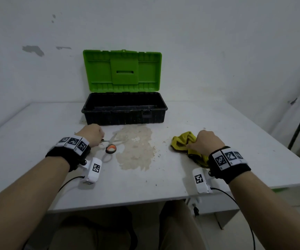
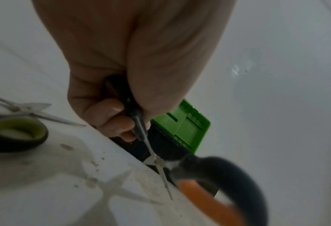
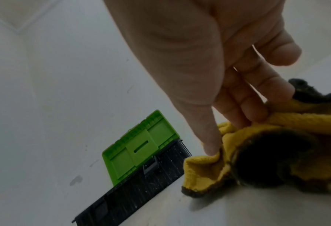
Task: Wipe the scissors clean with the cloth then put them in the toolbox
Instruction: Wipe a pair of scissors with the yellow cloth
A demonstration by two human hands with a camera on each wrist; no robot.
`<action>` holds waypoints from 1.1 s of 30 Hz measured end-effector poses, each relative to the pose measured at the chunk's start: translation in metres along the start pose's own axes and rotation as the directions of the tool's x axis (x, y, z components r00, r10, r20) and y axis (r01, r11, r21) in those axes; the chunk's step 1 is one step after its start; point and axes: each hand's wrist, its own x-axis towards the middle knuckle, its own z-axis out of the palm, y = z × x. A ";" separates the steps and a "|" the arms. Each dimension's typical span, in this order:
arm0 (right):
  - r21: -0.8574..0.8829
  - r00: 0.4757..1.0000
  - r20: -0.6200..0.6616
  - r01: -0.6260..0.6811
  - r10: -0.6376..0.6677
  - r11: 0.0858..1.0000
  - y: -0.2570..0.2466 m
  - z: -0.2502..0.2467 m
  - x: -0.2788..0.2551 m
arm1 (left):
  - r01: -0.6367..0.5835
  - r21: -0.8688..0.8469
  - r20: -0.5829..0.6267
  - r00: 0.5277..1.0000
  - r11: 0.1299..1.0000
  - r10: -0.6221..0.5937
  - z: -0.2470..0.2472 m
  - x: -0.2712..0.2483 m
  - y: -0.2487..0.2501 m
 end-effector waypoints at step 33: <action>0.658 0.859 -0.265 0.494 -0.439 0.569 -0.027 -0.028 -0.030 | -0.177 -0.694 0.069 0.948 0.698 0.309 0.057 -0.054 0.097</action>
